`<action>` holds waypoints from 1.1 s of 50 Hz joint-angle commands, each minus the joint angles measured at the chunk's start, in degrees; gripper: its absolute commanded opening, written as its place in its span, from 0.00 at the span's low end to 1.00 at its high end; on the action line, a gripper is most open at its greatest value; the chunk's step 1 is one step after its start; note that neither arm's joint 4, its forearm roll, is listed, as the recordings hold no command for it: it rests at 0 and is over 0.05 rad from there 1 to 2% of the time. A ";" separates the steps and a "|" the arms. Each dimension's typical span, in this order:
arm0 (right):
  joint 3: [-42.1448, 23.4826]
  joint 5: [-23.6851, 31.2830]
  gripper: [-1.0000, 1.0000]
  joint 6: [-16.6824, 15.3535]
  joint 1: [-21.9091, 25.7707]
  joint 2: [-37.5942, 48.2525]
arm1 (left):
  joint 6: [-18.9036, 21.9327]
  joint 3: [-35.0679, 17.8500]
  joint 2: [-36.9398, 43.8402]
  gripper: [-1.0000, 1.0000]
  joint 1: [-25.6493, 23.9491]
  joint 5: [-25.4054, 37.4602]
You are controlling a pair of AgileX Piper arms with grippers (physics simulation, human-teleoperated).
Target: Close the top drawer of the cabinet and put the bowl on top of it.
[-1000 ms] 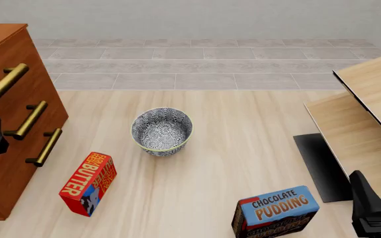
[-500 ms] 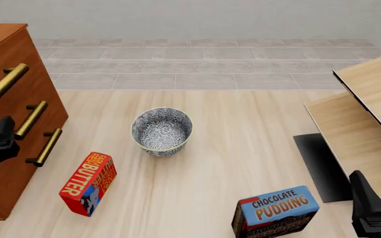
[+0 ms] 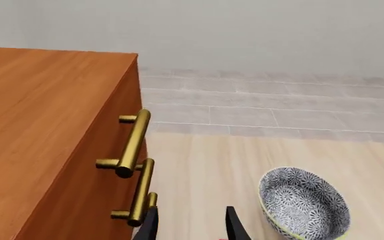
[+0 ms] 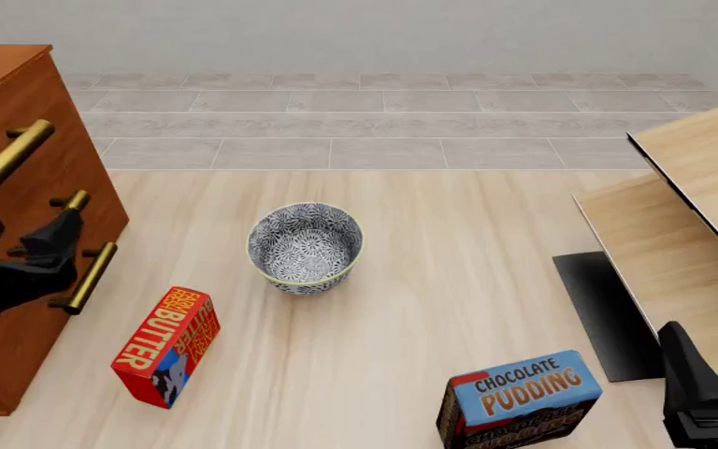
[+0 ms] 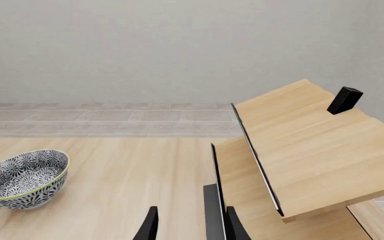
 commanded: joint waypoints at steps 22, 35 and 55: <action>-0.03 0.11 1.00 -0.01 0.00 -0.10 | 1.04 -22.16 13.80 1.00 -15.63 22.69; -0.03 0.11 1.00 0.02 0.01 -0.09 | -5.35 -30.30 20.72 1.00 -18.97 31.77; -0.03 0.11 1.00 -0.01 0.02 -0.09 | -10.85 -40.09 32.21 1.00 -20.45 39.71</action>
